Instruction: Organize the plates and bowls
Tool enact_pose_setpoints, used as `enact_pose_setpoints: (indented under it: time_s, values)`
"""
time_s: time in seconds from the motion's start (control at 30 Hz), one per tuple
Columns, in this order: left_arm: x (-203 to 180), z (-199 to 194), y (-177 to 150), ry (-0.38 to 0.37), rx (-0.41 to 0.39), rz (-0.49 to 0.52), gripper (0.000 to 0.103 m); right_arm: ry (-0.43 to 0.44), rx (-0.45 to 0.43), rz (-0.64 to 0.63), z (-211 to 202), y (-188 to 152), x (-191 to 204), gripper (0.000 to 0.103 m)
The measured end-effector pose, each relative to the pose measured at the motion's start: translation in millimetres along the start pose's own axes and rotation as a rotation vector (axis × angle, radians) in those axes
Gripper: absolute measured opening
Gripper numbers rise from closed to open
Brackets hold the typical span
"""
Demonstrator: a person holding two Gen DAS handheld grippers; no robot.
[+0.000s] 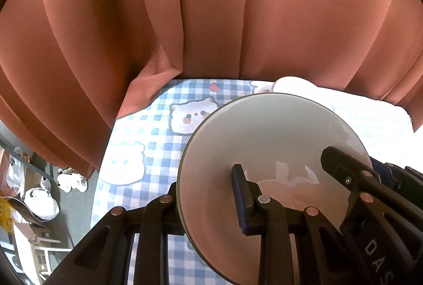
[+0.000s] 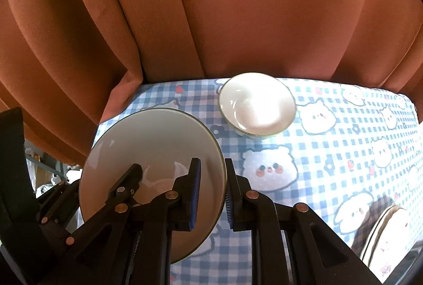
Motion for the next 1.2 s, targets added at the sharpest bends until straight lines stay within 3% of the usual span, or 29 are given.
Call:
enact_pose_setpoints:
  time_s: [0.67,1.2]
  values:
    - [-93.3,-75.5,-50.2,0.042,-0.059,-0.023,0.025,0.066,-0.071,-0.047,-93.6,-50.3,-78.1,0.02]
    - [-161.6,-81.1,-109.9,0.023,-0.052,-0.007,0.025,0.077,-0.083,-0.035,-118.8,-101.2,-158.4,0.02]
Point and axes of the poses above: each gripper's, at about its wrist camera, not at the fingertips, and z roughly the way its jaws point, x to its left, y to its top, the point moved 4 cm from there along z, roughly the way its jaws point, and after that the axes turned 4 degrees about -y, right-handed, at the moved point
